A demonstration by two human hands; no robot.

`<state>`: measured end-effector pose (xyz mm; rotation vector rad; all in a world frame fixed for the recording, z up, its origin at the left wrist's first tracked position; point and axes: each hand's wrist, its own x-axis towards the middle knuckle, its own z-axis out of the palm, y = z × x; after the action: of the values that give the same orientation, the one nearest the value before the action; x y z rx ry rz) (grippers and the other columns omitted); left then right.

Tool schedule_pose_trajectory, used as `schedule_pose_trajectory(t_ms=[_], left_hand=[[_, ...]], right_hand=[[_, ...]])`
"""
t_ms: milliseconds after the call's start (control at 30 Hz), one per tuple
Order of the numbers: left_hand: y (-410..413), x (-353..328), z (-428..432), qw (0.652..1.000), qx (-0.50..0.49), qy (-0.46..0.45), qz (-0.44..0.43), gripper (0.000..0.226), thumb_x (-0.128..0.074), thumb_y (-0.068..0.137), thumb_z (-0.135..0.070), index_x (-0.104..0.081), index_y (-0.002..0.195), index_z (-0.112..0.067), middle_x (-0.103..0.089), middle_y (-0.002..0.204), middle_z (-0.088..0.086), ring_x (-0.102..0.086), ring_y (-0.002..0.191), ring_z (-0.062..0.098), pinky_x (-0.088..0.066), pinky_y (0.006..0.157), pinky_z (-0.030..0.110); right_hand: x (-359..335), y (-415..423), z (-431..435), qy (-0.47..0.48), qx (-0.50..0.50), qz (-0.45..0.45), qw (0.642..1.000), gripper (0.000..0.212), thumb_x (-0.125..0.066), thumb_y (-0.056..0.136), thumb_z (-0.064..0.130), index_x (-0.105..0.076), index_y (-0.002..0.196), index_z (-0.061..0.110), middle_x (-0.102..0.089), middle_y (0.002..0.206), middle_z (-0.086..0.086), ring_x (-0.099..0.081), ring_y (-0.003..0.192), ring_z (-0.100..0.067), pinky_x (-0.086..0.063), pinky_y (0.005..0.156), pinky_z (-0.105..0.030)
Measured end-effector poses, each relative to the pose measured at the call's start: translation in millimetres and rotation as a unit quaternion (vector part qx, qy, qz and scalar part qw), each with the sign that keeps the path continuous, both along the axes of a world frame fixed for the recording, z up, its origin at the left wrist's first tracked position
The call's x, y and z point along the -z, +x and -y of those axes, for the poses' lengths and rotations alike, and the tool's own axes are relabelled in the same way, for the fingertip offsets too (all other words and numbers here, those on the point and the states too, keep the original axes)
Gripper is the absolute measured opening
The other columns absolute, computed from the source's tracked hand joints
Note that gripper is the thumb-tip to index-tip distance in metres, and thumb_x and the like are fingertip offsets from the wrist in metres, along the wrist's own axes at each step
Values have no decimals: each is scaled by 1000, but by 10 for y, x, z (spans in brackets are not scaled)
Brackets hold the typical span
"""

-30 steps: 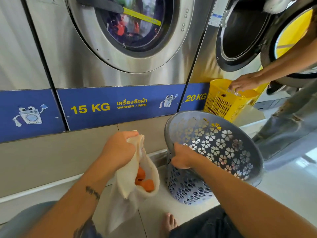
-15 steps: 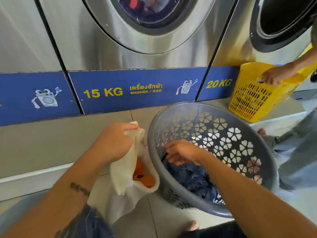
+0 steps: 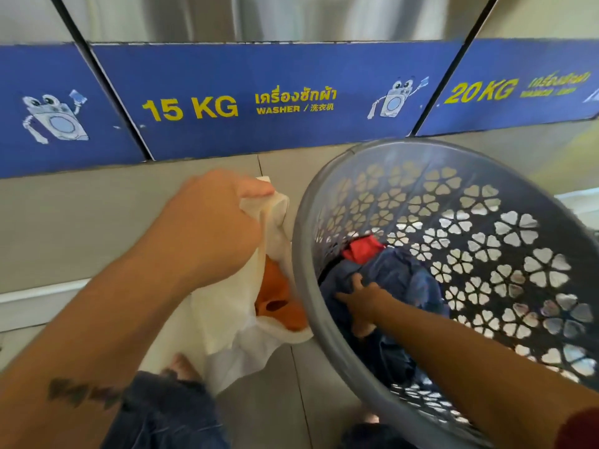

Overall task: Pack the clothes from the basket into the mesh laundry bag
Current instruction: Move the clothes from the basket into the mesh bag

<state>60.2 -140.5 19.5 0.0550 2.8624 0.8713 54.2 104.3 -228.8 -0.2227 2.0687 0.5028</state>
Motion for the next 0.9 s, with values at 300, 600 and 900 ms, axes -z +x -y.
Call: schedule_pose_trajectory(t_ms=[300,600,900], left_hand=[[-23,-52,14,999,1,32,-3,55,-47,83,-9,-62,126,-39,-53,142,-1,-56,112,29,-48,93,38],[171,-344,234,988,-45,125,-82,58,-40,80,1,-71,113,-35,-66,125,0,-51,73,15,-42,69,27],[427,-508,169,970,-11,222,-103,58,-42,80,3,-72,107,-39,-63,127,-12,-62,90,8,-44,68,17]], right_hand=[[-208,-27,-213,-159,25,-99,982,36,-59,74,24,-72,105,13,-72,112,-14,-69,106,-34,-59,86,-39],[-1397,228,-442,-439,245,-273,820,12,-64,67,7,-56,75,9,-58,71,-8,-50,69,-14,-38,61,-38],[-2598,720,372,-573,143,-433,681,6,-63,73,16,-65,78,15,-64,71,-3,-59,70,-13,-47,64,-36]])
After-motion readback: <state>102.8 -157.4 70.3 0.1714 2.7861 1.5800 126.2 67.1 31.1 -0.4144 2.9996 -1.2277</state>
